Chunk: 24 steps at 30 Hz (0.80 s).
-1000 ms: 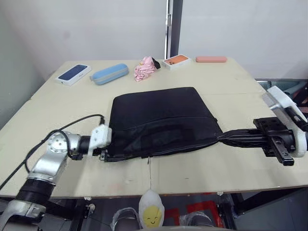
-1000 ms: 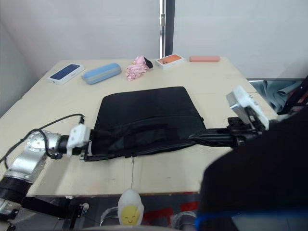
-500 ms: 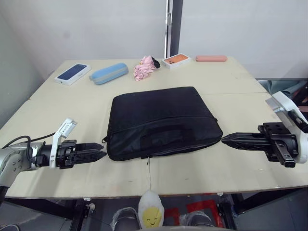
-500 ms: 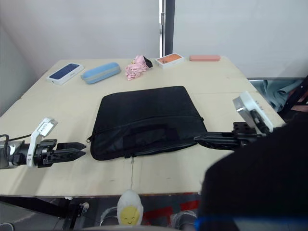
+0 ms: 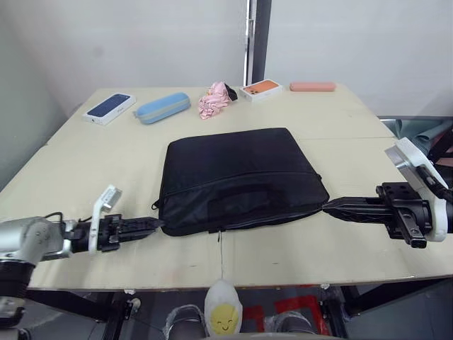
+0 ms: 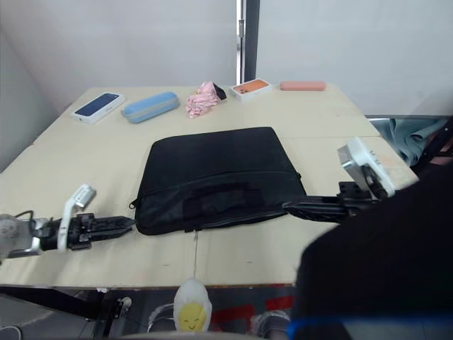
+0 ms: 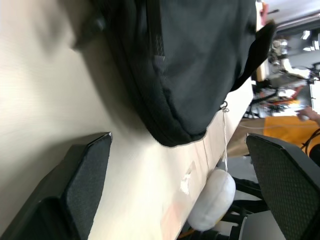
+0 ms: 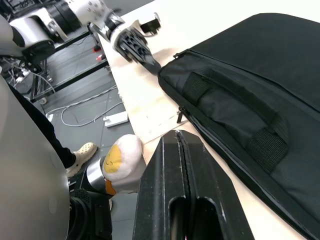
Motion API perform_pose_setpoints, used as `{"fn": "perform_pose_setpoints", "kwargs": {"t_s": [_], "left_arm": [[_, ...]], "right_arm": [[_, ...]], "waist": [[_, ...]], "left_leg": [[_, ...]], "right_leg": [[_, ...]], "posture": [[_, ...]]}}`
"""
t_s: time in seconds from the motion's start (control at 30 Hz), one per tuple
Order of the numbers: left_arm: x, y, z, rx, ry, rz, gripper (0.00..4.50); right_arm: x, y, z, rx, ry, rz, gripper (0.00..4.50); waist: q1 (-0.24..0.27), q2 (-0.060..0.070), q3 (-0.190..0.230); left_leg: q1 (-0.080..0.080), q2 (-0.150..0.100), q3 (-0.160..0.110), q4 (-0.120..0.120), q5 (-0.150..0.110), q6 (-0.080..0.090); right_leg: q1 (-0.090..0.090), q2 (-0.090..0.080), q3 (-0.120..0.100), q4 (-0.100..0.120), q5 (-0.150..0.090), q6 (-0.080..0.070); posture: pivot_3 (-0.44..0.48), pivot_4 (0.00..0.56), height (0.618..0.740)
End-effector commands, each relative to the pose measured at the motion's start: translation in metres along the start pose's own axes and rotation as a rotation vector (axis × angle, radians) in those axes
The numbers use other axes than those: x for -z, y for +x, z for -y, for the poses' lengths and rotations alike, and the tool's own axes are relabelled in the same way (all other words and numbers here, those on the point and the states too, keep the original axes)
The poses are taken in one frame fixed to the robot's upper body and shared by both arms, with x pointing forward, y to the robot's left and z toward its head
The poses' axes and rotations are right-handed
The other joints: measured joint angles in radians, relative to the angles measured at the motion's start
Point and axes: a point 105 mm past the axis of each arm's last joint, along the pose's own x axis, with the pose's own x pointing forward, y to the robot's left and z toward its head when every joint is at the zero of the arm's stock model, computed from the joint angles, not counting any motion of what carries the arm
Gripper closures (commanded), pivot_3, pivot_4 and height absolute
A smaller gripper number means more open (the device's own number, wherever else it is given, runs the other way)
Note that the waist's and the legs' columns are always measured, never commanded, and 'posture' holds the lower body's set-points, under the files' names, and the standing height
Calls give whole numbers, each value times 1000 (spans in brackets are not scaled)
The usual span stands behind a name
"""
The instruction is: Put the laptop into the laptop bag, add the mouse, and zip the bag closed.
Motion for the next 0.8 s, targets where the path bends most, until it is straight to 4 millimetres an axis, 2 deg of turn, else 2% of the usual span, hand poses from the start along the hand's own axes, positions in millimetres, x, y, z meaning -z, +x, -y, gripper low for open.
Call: {"fn": "perform_pose_setpoints", "kwargs": {"t_s": [0.03, 0.2, 0.23, 0.3, 0.47, 0.63, 0.7, 0.8], "left_arm": [[2, 23, -8, -20, 21, -21, 32], [-11, 39, -6, 30, 3, 48, 32], [-11, 40, -8, 16, 16, 42, 425], [-10, 39, -8, 17, 19, 40, 898], [-25, 28, -4, 21, 50, 83, 2806], [-35, 24, 2, 38, 41, 104, 4340], [-41, 24, 11, 79, 35, 123, 4496], [-54, 25, 31, 159, 30, 147, 4496]], "right_arm": [[-4, 0, -5, 2, -35, 1, 4500], [-4, -1, -7, 17, -34, 2, 4500], [-5, -1, -7, 19, -34, 3, 4500], [-5, -1, -7, 20, -34, 4, 4500], [-6, 1, -4, 24, -36, 1, 4500], [-6, 3, -1, 17, -34, 4, 4500], [-6, 3, 0, 13, -33, 5, 4500], [-6, 4, 1, 7, -32, 2, 4500]], "waist": [[5, 1, -1], [18, 3, -2], [20, 3, -2], [21, 3, -2], [16, 2, -2], [13, 1, -1], [13, 1, 0], [13, 1, 0]], "left_leg": [[0, 0, 0, 0, 0, 0], [1, -3, 0, 3, 0, 1], [1, -3, 0, 4, 0, 2], [1, -3, 0, 5, 0, 2], [-1, -2, 0, 4, 0, 2], [-2, -2, -2, 3, 0, 2], [-3, -2, -2, 3, 0, 2], [-4, -2, -3, 3, 0, 3]], "right_leg": [[1, 0, 0, 0, 0, 0], [3, -3, 0, 1, 0, 0], [3, -3, 0, 2, 0, 0], [3, -3, 1, 2, 0, 1], [2, -3, 0, 1, 0, 2], [1, -2, -1, -1, 0, 2], [1, -3, -2, -2, 0, 2], [1, -3, -2, -1, 0, 2]], "posture": [[0, 150, 740], [0, 150, 740], [0, 150, 740], [0, 150, 740], [0, 150, 740], [0, 150, 740], [0, 150, 740], [0, 150, 740]]}}
